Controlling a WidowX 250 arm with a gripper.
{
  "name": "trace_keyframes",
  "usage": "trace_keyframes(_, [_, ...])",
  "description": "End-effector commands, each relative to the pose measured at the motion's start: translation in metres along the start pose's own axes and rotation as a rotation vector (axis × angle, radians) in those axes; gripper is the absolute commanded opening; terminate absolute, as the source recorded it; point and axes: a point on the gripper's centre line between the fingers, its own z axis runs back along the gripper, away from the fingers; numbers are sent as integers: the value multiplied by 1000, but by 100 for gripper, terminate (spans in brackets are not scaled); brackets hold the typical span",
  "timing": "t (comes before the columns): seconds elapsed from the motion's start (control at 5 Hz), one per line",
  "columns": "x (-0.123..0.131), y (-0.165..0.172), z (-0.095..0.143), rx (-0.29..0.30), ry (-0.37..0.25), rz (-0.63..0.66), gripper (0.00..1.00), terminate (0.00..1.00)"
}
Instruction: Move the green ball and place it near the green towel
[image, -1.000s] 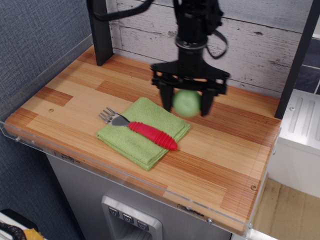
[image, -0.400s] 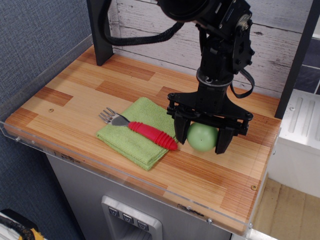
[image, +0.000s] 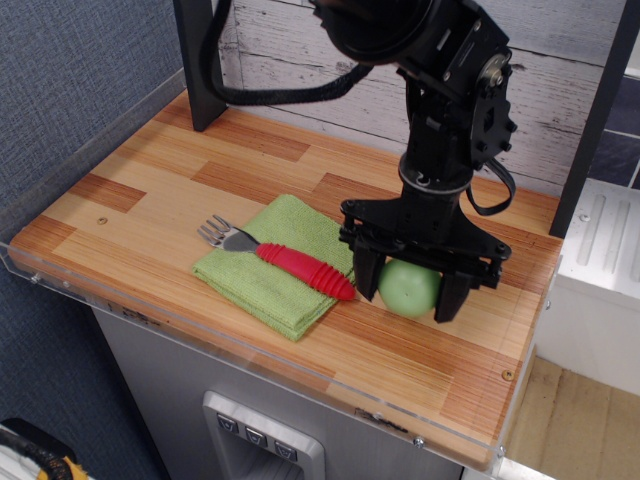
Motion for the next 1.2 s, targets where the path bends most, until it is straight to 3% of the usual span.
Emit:
trace_keyframes(0.0, [5,11,-1,-18,6,41,100,0])
trace_keyframes(1.0, [3,15,4,-3,17,77,100,0])
